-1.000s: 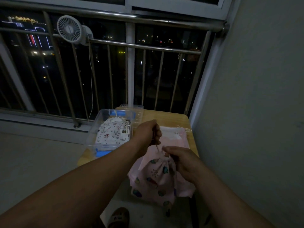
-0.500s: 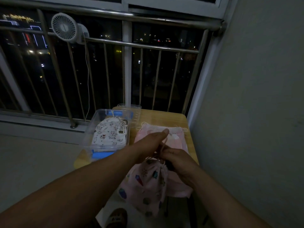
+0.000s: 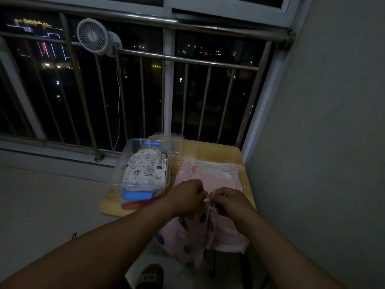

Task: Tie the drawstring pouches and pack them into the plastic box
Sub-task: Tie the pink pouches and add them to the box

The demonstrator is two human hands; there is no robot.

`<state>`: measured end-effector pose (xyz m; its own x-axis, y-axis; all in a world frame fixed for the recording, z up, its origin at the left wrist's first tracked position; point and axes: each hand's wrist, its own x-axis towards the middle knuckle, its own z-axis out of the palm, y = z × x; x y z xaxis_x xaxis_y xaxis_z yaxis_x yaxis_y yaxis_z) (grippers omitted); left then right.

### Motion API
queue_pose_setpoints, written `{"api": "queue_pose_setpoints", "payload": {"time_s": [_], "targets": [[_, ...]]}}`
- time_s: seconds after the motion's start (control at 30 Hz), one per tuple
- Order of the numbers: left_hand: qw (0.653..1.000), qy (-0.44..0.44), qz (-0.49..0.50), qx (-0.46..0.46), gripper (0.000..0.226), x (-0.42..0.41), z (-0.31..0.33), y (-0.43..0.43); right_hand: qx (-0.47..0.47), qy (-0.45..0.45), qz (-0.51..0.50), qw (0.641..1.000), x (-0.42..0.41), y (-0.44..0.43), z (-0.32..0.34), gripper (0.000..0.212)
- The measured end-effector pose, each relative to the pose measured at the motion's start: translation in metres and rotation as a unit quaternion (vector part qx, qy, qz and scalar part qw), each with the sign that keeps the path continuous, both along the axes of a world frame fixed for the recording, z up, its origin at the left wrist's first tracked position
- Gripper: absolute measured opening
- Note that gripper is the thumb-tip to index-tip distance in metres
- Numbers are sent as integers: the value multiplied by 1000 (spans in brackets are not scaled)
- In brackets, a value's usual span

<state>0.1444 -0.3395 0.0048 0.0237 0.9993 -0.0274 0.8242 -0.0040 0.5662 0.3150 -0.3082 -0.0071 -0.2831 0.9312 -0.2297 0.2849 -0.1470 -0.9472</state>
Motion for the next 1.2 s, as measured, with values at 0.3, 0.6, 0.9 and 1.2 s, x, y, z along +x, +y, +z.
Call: {"api": "queue_pose_setpoints", "payload": {"time_s": [0.3,0.6,0.9,1.2], "targets": [[955,-281,28,-93,18,-10,5,-2,26,21,26,999,-1,2,8,11],[972,-224,-14,-69,8,-9,-3,-12,23,25,81,996,6,4,9,10],[984,-173,26,-40,15,-2,-18,-7,295,-214,121,923,-4,-3,-3,14],[986,-155,56,21,29,7,-30,-6,307,-152,71,937,-14,-9,-16,20]]}}
